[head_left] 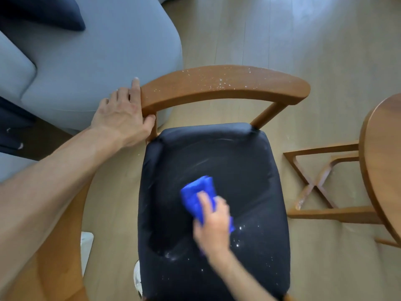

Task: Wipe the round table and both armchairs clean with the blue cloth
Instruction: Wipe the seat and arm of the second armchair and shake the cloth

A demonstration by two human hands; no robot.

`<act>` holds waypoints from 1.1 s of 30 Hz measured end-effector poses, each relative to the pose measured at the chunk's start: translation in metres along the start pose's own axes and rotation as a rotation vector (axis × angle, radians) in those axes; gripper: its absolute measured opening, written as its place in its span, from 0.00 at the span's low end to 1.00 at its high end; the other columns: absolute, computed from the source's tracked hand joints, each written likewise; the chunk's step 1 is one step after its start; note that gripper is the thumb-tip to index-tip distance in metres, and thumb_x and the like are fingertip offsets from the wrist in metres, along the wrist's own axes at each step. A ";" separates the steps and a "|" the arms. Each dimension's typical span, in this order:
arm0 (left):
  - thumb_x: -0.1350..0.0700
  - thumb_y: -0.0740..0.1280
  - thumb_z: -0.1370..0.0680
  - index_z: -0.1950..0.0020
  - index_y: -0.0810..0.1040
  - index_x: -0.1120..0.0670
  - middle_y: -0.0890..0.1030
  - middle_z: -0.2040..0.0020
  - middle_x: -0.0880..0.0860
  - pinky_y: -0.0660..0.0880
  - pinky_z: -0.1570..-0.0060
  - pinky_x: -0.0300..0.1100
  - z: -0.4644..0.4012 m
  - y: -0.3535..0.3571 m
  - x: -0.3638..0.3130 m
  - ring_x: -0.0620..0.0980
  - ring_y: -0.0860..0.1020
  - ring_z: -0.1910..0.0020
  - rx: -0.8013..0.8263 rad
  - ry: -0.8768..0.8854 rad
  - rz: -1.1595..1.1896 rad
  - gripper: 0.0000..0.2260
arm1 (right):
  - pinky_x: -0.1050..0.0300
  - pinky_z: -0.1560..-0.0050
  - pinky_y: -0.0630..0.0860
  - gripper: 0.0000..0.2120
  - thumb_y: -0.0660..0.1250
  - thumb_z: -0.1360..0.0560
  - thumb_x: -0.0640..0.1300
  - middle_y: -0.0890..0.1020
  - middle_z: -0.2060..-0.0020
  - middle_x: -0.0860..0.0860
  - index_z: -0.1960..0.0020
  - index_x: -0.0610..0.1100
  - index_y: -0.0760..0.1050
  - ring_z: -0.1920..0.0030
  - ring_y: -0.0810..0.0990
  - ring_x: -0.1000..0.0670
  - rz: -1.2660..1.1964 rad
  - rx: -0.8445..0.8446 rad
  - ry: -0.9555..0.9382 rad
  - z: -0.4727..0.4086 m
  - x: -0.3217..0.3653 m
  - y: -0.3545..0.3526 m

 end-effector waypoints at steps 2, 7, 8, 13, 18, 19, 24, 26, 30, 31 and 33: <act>0.42 0.56 0.22 0.23 0.41 0.54 0.60 0.28 0.63 0.61 0.34 0.58 0.008 -0.002 0.005 0.63 0.63 0.31 0.010 0.015 -0.024 0.36 | 0.51 0.60 0.75 0.30 0.67 0.39 0.42 0.76 0.49 0.44 0.37 0.53 0.73 0.61 0.74 0.43 0.031 0.206 -0.273 0.054 0.038 0.028; 0.43 0.54 0.21 0.22 0.39 0.55 0.53 0.24 0.61 0.58 0.29 0.57 0.036 -0.008 0.020 0.60 0.56 0.26 0.050 0.010 -0.108 0.35 | 0.55 0.55 0.74 0.30 0.68 0.37 0.44 0.76 0.47 0.48 0.36 0.57 0.69 0.59 0.74 0.47 0.243 0.508 -0.721 0.062 0.038 0.016; 0.43 0.54 0.20 0.22 0.40 0.55 0.54 0.24 0.61 0.57 0.29 0.56 0.040 -0.010 0.021 0.60 0.55 0.26 0.064 0.005 -0.119 0.34 | 0.55 0.54 0.75 0.30 0.69 0.37 0.43 0.77 0.47 0.48 0.37 0.56 0.71 0.58 0.75 0.46 0.261 0.451 -0.717 0.050 0.027 0.002; 0.43 0.53 0.20 0.23 0.45 0.55 0.58 0.26 0.60 0.59 0.30 0.56 0.057 -0.016 0.033 0.60 0.59 0.28 0.083 0.015 -0.199 0.31 | 0.46 0.52 0.75 0.29 0.73 0.32 0.40 0.75 0.42 0.43 0.32 0.49 0.73 0.49 0.76 0.38 0.280 0.123 0.067 0.001 -0.079 -0.082; 0.45 0.53 0.20 0.24 0.51 0.56 0.64 0.29 0.59 0.62 0.32 0.55 0.071 -0.020 0.027 0.58 0.63 0.31 0.056 -0.008 -0.158 0.28 | 0.40 0.41 0.71 0.30 0.69 0.26 0.45 0.69 0.38 0.39 0.27 0.50 0.61 0.40 0.69 0.36 0.069 0.106 0.580 -0.003 -0.118 -0.105; 0.45 0.53 0.20 0.25 0.53 0.56 0.65 0.30 0.58 0.63 0.33 0.55 0.073 -0.021 0.024 0.58 0.65 0.32 0.046 -0.014 -0.117 0.27 | 0.40 0.40 0.70 0.30 0.69 0.26 0.45 0.69 0.38 0.39 0.27 0.50 0.61 0.39 0.69 0.35 0.045 0.097 0.603 -0.003 -0.114 -0.102; 0.46 0.51 0.19 0.27 0.63 0.55 0.70 0.31 0.58 0.65 0.36 0.55 0.083 -0.049 0.038 0.57 0.68 0.34 -0.140 -0.335 0.395 0.23 | 0.41 0.37 0.66 0.30 0.67 0.24 0.45 0.66 0.35 0.36 0.26 0.48 0.59 0.37 0.66 0.34 0.073 0.087 0.617 -0.005 -0.104 -0.097; 0.48 0.50 0.18 0.28 0.66 0.56 0.71 0.32 0.59 0.66 0.37 0.54 0.089 -0.062 0.052 0.59 0.69 0.34 -0.191 -0.432 0.429 0.22 | 0.41 0.38 0.67 0.30 0.68 0.25 0.45 0.66 0.36 0.35 0.26 0.46 0.60 0.39 0.67 0.33 0.103 0.105 0.553 -0.005 -0.104 -0.099; 0.50 0.51 0.18 0.28 0.65 0.56 0.71 0.31 0.59 0.66 0.37 0.54 0.101 -0.067 0.057 0.59 0.69 0.34 -0.120 -0.494 0.351 0.21 | 0.40 0.42 0.70 0.31 0.69 0.25 0.44 0.67 0.37 0.36 0.26 0.44 0.62 0.41 0.68 0.34 0.211 0.182 0.380 -0.009 -0.113 -0.110; 0.50 0.52 0.18 0.27 0.64 0.55 0.70 0.31 0.59 0.66 0.37 0.54 0.102 -0.063 0.052 0.59 0.69 0.34 -0.073 -0.484 0.324 0.21 | 0.40 0.43 0.71 0.31 0.70 0.26 0.44 0.68 0.38 0.37 0.26 0.45 0.62 0.42 0.69 0.34 0.234 0.196 0.326 -0.013 -0.117 -0.113; 0.49 0.52 0.18 0.24 0.60 0.53 0.70 0.32 0.59 0.67 0.37 0.54 0.101 -0.052 0.039 0.59 0.69 0.35 0.032 -0.424 0.250 0.22 | 0.40 0.44 0.72 0.30 0.70 0.26 0.43 0.68 0.37 0.38 0.27 0.46 0.63 0.42 0.69 0.34 0.227 0.191 0.282 -0.021 -0.127 -0.117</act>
Point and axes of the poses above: each hand's wrist, its own z-axis away from the middle knuckle, its own y-axis out of the palm, x = y × z, the point moved 3 cm from there along -z, towards the middle knuckle
